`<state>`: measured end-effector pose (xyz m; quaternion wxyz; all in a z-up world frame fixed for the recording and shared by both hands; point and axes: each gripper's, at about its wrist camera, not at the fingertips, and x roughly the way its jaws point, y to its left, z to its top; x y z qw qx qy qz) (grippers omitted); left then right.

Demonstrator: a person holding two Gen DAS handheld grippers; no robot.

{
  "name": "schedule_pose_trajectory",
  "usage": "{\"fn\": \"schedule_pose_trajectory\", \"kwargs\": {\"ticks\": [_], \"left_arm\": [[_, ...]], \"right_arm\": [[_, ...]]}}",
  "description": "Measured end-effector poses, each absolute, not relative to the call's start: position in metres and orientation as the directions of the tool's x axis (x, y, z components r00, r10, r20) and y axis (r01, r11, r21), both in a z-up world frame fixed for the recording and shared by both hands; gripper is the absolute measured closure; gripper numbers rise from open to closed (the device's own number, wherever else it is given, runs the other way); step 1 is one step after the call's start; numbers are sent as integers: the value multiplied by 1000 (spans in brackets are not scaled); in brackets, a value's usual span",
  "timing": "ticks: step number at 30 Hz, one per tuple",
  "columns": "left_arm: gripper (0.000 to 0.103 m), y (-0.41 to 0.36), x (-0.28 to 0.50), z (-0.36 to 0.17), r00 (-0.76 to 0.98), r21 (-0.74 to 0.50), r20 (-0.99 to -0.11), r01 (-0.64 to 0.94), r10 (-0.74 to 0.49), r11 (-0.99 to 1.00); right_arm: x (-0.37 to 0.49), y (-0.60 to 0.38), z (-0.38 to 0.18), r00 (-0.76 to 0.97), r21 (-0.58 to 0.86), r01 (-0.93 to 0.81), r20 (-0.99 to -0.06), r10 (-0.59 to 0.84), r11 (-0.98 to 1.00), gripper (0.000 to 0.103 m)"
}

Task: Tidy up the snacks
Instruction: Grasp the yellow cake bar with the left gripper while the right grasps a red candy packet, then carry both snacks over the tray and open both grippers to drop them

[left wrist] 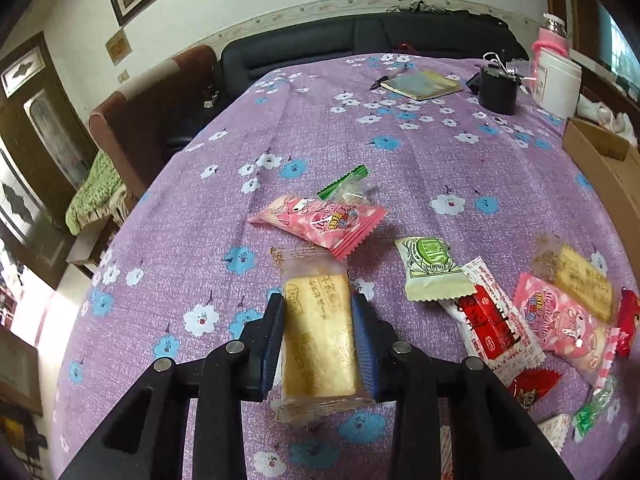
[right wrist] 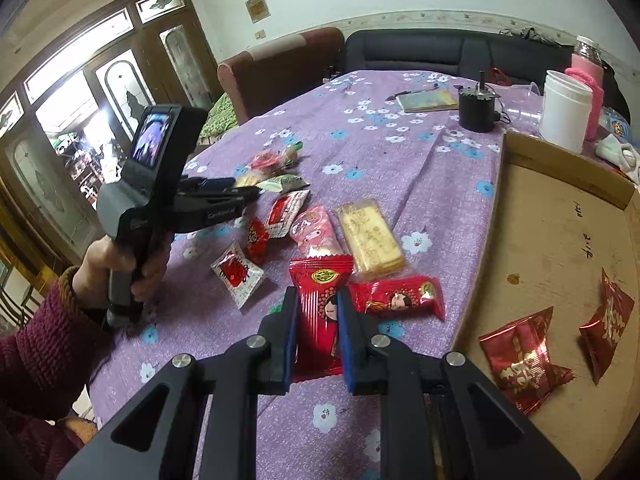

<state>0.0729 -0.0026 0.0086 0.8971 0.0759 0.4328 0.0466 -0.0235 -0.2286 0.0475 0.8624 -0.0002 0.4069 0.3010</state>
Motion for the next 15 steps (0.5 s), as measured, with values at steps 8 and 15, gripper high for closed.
{"fn": "schedule_pose_trajectory", "kwargs": {"ticks": [8, 15], "left_arm": [[68, 16, 53, 39, 706, 49, -705, -46, 67, 998], [68, 3, 35, 71, 753, -23, -657, 27, -35, 999]], "right_arm": [[-21, -238, 53, 513, 279, -493, -671, 535, 824, 86], [-14, -259, 58, 534, 369, -442, -624, 570, 818, 86]]}}
